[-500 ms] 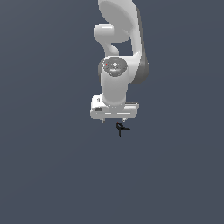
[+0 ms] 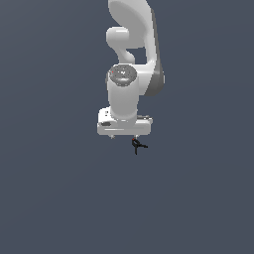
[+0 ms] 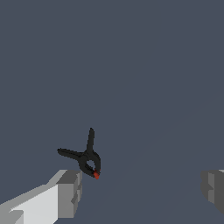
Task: Pick up the object and move it to a goal position.
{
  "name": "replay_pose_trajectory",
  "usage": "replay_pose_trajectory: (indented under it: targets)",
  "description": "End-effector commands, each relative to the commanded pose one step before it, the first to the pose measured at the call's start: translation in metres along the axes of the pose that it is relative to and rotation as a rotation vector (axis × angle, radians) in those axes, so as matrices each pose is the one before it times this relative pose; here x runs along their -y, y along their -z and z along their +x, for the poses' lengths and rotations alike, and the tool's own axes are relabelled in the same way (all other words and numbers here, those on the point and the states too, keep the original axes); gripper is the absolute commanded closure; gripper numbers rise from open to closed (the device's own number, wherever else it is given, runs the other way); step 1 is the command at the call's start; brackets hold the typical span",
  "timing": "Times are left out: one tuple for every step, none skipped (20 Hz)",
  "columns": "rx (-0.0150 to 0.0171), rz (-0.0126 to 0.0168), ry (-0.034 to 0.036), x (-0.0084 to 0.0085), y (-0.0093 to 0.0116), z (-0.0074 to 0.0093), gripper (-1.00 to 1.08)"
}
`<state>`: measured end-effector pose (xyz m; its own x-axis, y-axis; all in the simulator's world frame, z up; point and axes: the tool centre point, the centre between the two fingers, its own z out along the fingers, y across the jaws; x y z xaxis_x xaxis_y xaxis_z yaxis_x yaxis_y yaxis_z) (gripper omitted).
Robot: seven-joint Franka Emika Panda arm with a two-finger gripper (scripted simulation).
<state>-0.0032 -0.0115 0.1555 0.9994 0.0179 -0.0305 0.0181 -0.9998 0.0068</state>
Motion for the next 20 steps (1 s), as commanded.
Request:
replay_pose_trajectory:
  targets:
    - [-0.00405,-0.00066,-0.00622,-0.00694,0.0013,0.00159,-0.92]
    - [-0.00058,-0.00001,-0.00295,-0.00137,0.00056,0.00034,-0.92]
    - [0.0,0.00008,-0.00183,-0.00034,0.00033,0.0001,-0.92]
    - [0.00028,0.00004,0.00063,0.00056,-0.00011,-0.00013,-0.92]
    - [0.00025,-0.00005,0.00257,0.0008,-0.00049,-0.00022,-0.92]
    - [0.00006,-0.00016,0.00396,0.00076,-0.00074,-0.00026,-0.92]
    - [-0.0001,-0.00026,0.00547,0.00081,-0.00101,-0.00029,-0.92]
    - [-0.00024,-0.00035,0.00706,0.00087,-0.0013,-0.00035,-0.92]
    - [-0.00036,-0.00044,0.00874,0.00099,-0.0016,-0.00041,-0.92]
    - [-0.00047,-0.00052,0.01052,0.00116,-0.00192,-0.00049,-0.92]
    - [-0.00053,-0.00058,0.01233,0.00137,-0.00224,-0.00057,-0.92]
    - [-0.00056,-0.00062,0.01439,0.00173,-0.0026,-0.00068,-0.92]
    - [-0.0006,-0.00065,0.01658,0.00211,-0.00298,-0.0008,-0.92]
    - [-0.00066,-0.00066,0.01861,0.00243,-0.00332,-0.00089,-0.92]
    - [-0.00077,-0.00066,0.02048,0.00267,-0.00362,-0.00096,-0.92]
    - [-0.00088,-0.00065,0.02238,0.00292,-0.00391,-0.00103,-0.92]
    - [-0.00099,-0.0006,0.02438,0.00324,-0.00422,-0.0011,-0.92]
    - [-0.0011,-0.00053,0.02645,0.0036,-0.00452,-0.00117,-0.92]
    - [-0.00123,-0.00043,0.02848,0.00394,-0.00481,-0.00122,-0.92]
    - [-0.00139,-0.00031,0.03052,0.00431,-0.00508,-0.00126,-0.92]
